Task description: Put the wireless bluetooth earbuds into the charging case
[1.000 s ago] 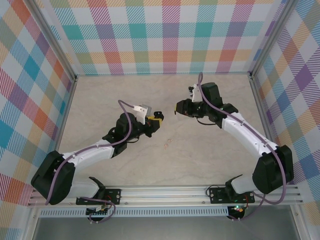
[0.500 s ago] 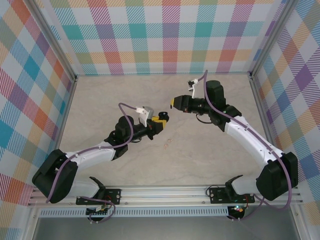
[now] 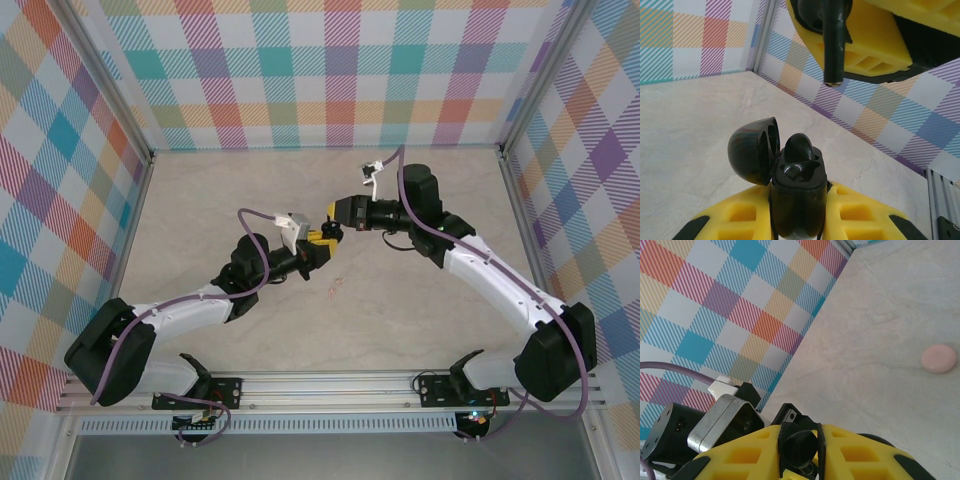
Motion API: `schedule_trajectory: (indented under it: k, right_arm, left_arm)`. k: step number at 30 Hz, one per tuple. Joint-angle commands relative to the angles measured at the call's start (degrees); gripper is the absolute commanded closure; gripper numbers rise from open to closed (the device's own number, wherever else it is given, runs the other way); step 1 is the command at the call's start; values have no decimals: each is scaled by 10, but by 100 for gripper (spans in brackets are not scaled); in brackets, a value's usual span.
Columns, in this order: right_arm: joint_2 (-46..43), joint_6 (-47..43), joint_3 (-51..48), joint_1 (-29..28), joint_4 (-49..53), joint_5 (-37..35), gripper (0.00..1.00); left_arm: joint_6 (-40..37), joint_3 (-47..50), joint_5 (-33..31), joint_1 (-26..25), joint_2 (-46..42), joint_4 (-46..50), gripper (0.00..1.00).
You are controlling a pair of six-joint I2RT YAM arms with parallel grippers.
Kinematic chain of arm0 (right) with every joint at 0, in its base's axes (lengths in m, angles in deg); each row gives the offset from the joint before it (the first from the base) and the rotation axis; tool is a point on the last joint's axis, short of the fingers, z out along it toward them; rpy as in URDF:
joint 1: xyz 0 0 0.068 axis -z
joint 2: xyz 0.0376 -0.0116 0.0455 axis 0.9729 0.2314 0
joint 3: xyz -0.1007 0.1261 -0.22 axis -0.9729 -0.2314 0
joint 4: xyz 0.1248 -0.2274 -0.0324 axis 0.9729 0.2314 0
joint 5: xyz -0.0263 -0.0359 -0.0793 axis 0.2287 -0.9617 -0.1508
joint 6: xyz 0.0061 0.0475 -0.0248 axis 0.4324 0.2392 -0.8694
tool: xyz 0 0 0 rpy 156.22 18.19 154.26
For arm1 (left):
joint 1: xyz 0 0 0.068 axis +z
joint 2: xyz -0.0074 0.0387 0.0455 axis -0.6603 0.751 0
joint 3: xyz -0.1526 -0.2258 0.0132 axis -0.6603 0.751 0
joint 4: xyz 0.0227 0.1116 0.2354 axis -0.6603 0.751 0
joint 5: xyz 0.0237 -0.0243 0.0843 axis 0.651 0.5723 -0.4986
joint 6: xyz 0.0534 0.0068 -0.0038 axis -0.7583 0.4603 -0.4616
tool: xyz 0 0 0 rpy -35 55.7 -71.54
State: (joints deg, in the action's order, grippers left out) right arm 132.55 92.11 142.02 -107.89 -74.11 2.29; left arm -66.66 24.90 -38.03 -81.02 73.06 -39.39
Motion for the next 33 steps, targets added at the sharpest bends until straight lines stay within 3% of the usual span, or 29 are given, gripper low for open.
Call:
schedule_trajectory:
  k: [1, 33]
  right_arm:
    - [-11, -11, -1, -5, -22, 12, 74]
    - [-12, -26, -1, -13, -1, 1, 73]
  left_arm:
    - [0, -11, -12, -9, -10, -38, 87]
    - [7, -7, -20, -9, -51, -45, 87]
